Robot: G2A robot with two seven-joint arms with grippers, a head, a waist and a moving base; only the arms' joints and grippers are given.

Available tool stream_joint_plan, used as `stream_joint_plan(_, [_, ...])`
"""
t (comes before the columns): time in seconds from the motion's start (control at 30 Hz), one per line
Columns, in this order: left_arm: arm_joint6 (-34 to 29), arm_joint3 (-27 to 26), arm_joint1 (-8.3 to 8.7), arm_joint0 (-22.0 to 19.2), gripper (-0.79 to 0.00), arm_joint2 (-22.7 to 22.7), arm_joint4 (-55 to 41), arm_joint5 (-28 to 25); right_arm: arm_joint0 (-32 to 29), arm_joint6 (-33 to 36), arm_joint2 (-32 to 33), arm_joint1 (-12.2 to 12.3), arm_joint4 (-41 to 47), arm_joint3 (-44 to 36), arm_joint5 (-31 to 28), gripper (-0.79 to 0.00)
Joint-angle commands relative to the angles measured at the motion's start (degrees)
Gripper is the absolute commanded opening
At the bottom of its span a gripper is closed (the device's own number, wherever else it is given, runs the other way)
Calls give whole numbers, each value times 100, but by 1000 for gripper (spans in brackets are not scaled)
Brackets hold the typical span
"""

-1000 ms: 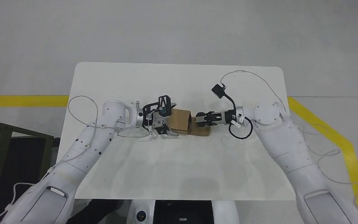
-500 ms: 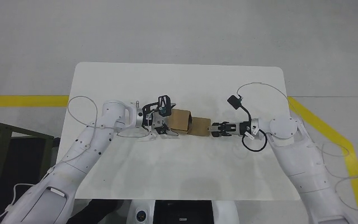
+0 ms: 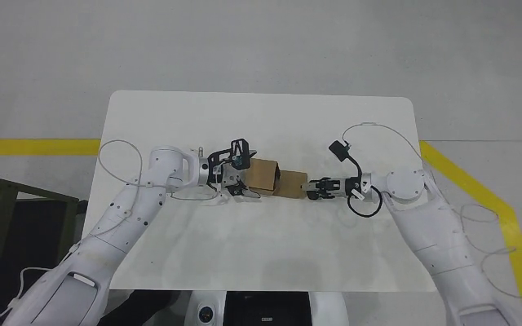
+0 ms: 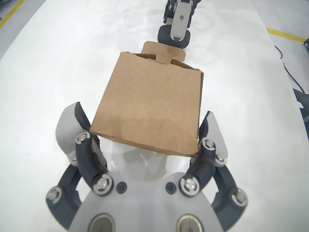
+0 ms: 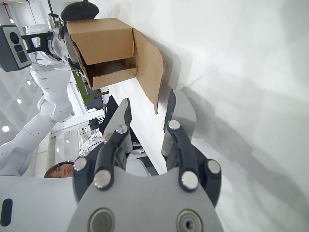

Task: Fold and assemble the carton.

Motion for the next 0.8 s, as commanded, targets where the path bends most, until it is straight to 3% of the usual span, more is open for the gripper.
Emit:
stream_joint_plan(0.0, [-1, -4, -1, 1, 0, 4, 5, 0, 72, -42, -88, -26, 27, 76, -14, -505])
stream_joint_plan(0.77, [-27, -30, 1, 10, 0, 18, -8, 0, 589, 6, -711, -246, 684, -208, -334, -496])
